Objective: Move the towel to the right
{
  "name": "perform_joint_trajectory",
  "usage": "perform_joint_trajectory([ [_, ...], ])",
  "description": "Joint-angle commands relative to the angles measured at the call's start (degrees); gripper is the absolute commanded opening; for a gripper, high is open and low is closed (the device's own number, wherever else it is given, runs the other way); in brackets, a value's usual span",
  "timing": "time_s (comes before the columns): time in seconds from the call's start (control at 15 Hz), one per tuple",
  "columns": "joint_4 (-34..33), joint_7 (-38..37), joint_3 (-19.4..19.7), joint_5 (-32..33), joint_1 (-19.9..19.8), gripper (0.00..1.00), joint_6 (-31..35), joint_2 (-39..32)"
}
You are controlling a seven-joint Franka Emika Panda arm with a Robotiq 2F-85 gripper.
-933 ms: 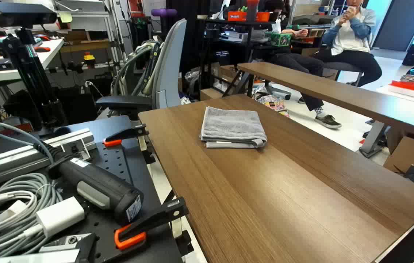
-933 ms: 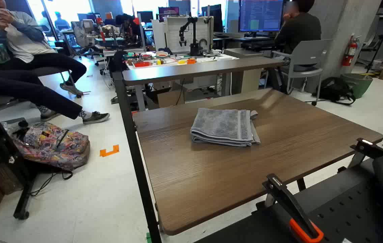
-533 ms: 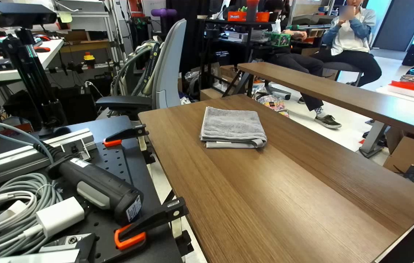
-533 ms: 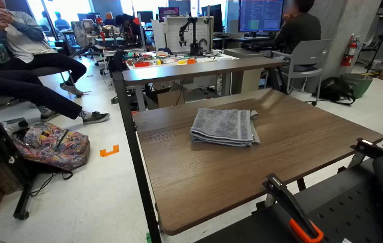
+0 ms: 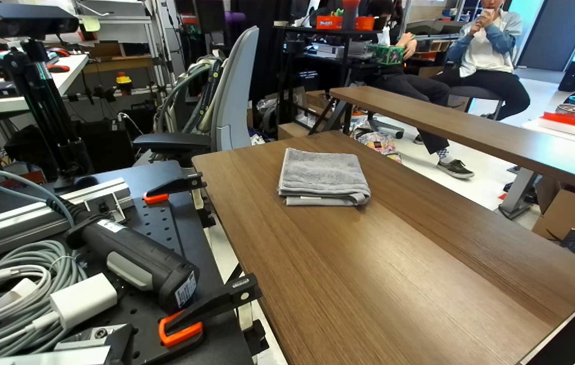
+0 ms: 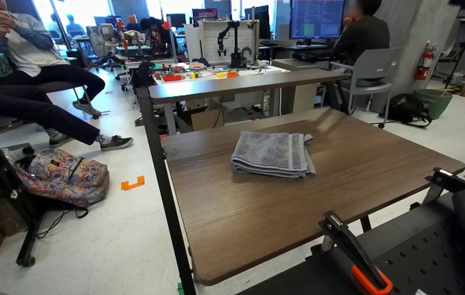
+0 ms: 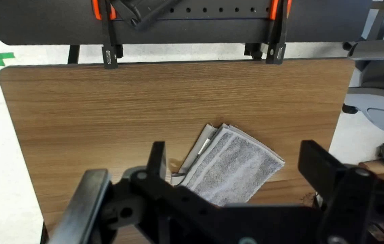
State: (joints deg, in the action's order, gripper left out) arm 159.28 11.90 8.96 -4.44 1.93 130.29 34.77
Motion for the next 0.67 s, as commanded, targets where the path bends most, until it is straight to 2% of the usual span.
perform_joint_trajectory([
  [0.0,-3.62,-2.82,-3.13,-3.72,3.09,1.0,10.38,-14.71],
  [0.33,-10.74,-7.0,-7.27,-7.49,5.33,1.0,22.44,-32.7],
  [0.6,-20.73,-12.63,-10.31,-5.86,4.12,1.0,26.92,-45.97],
])
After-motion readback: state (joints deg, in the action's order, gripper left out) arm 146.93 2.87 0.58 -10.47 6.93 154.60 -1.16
